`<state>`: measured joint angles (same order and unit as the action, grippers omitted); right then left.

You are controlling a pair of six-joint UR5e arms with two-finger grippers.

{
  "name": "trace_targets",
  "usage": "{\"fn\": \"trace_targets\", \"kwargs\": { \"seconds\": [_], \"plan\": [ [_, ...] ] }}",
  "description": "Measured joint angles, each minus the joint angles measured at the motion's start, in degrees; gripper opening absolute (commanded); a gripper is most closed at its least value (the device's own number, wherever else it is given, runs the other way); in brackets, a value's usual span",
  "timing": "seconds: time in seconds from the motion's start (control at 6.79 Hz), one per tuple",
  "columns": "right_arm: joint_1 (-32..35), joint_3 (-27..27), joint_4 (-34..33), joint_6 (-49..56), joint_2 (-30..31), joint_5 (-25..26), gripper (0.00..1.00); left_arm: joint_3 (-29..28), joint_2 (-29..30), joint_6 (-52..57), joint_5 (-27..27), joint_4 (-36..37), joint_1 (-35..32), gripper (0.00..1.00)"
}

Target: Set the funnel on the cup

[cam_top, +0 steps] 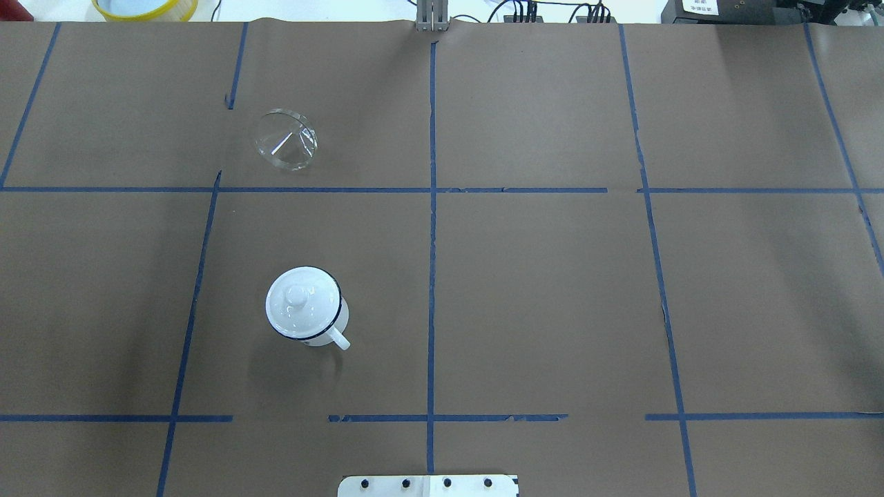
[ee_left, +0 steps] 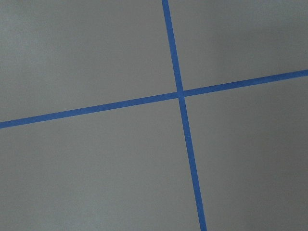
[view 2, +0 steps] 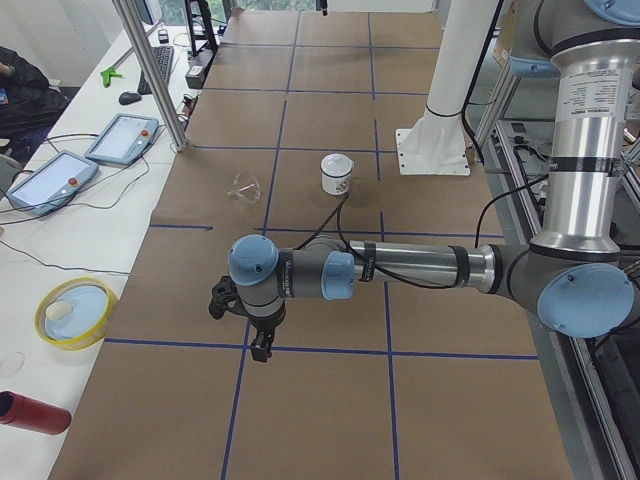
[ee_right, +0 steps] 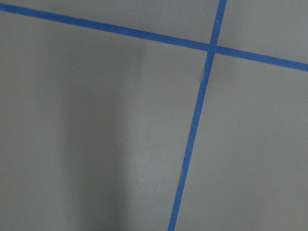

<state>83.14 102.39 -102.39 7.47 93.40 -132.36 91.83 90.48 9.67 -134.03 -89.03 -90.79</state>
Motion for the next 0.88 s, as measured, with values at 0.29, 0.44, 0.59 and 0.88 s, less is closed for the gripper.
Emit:
{"fn": "trace_targets", "kwargs": {
  "seconds": [0.29,0.44,0.59,0.88],
  "plan": [
    [0.0,-0.02,0.0,0.0,0.02,0.0,1.0,0.01,0.04,0.0,-0.06,-0.04,0.03,1.0],
    [0.0,-0.03,0.0,0.0,0.03,0.0,1.0,0.0,0.05,0.0,-0.08,-0.04,0.06,1.0],
    [0.0,-0.04,0.0,0.0,0.03,0.0,1.0,-0.07,0.08,-0.04,-0.07,-0.06,0.07,1.0],
    [0.0,-0.02,0.0,0.0,0.0,0.0,1.0,-0.02,0.7,-0.4,0.05,-0.07,0.23,1.0]
  ]
}}
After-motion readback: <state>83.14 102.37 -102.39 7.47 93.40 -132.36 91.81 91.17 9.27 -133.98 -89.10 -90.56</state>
